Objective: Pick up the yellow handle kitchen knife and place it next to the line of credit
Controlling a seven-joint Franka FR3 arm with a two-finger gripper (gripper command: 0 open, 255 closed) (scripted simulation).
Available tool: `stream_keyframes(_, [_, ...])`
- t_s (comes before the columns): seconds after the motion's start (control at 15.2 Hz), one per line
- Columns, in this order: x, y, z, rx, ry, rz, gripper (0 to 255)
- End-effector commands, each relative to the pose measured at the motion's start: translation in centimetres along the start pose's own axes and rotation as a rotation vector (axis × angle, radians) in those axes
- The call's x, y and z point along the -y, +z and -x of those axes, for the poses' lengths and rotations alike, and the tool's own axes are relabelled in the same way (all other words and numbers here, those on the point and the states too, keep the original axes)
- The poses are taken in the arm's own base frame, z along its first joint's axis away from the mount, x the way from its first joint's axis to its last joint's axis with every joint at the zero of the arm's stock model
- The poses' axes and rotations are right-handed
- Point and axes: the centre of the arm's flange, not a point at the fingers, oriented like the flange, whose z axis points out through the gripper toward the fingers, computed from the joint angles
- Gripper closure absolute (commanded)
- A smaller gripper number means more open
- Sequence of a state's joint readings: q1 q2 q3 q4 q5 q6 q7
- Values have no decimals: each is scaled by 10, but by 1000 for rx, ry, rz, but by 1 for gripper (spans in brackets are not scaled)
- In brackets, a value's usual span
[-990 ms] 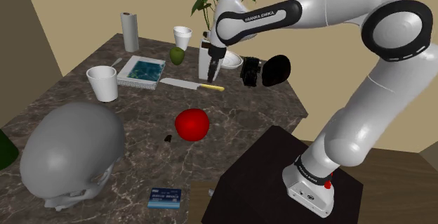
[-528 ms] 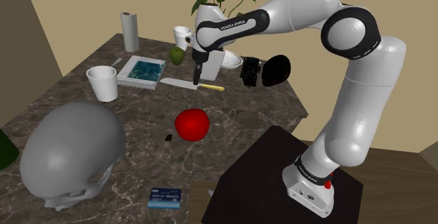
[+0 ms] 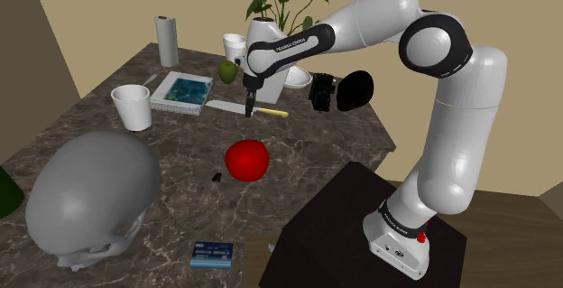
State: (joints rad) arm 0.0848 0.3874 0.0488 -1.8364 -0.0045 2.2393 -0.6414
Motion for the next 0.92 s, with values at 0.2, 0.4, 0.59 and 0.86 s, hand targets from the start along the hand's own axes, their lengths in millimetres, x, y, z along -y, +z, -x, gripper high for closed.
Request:
stream_keyframes(0.2, [1,3,0,-1,0,1,0])
stream_keyframes(0.4, [1,3,0,-1,0,0,0])
stream_keyframes(0.59, [1,3,0,-1,0,0,255])
stream_keyframes(0.86, [1,3,0,-1,0,0,255])
